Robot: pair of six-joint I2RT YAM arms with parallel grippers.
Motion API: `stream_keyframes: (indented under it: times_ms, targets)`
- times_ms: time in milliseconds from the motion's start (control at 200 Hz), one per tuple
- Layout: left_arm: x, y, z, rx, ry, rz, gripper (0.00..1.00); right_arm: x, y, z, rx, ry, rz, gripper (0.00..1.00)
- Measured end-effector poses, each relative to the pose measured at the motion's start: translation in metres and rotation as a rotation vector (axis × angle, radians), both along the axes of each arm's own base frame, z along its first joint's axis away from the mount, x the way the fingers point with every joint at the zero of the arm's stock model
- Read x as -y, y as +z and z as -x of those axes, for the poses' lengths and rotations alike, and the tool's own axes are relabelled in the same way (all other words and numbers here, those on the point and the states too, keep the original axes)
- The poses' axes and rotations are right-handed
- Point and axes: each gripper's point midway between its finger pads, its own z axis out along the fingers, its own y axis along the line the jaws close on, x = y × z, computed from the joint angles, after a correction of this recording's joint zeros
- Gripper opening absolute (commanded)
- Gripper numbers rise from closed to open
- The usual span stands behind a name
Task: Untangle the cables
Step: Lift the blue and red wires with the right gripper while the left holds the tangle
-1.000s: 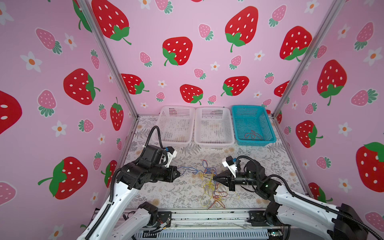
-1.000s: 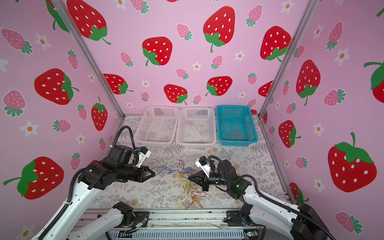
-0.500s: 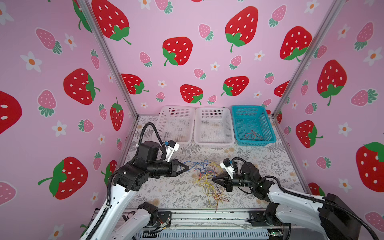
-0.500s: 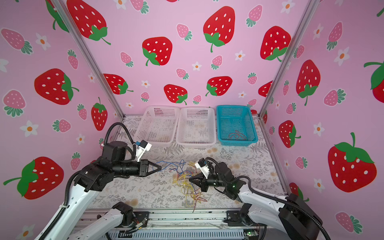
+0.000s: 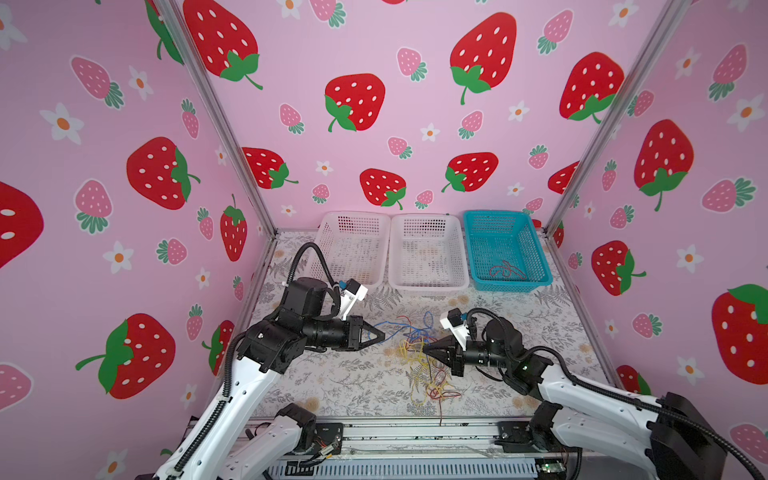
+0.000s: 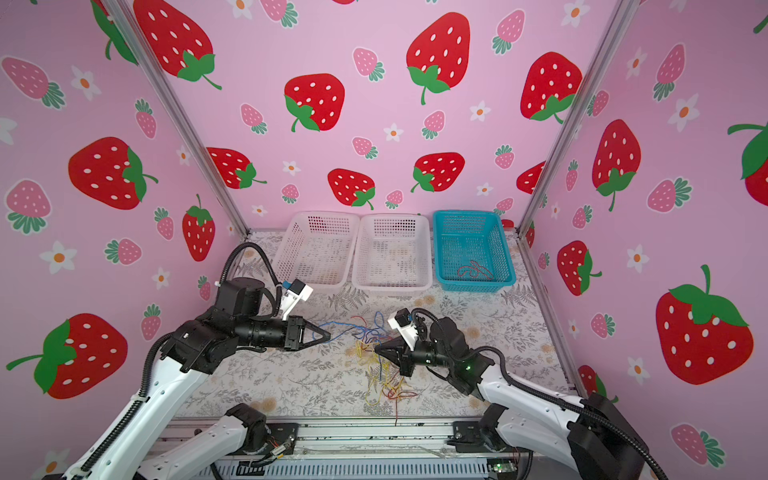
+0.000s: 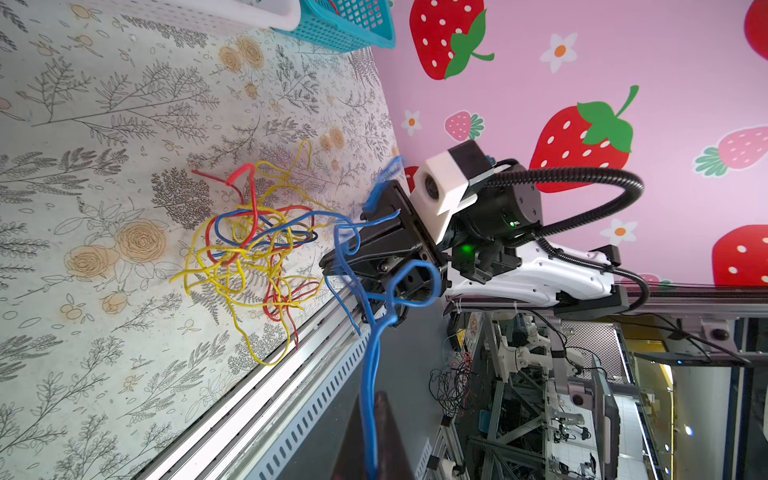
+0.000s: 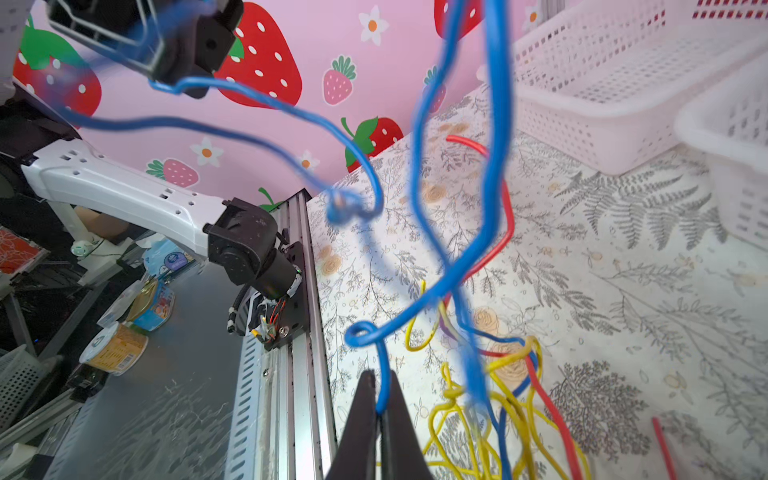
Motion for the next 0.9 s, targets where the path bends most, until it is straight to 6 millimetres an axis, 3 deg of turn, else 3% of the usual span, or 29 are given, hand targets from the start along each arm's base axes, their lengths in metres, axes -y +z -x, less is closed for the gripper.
stream_keyframes:
  times_ms: [265, 485, 730, 900]
  targets:
    - [0.0, -0.011, 0.008, -0.008, -0.034, -0.03, 0.0, -0.004, 0.009, -0.007, 0.05, -0.011, 0.008, 0.0]
    - [-0.006, -0.025, 0.009, -0.011, -0.032, -0.093, 0.0, -0.002, 0.009, -0.001, 0.05, 0.019, 0.01, 0.0]
    - [-0.02, -0.059, 0.005, -0.054, -0.019, -0.253, 0.0, 0.003, 0.022, 0.011, 0.066, 0.053, -0.033, 0.0]
    - [-0.022, -0.063, 0.007, -0.054, -0.032, -0.276, 0.0, 0.005, 0.022, 0.011, 0.066, 0.042, -0.037, 0.0]
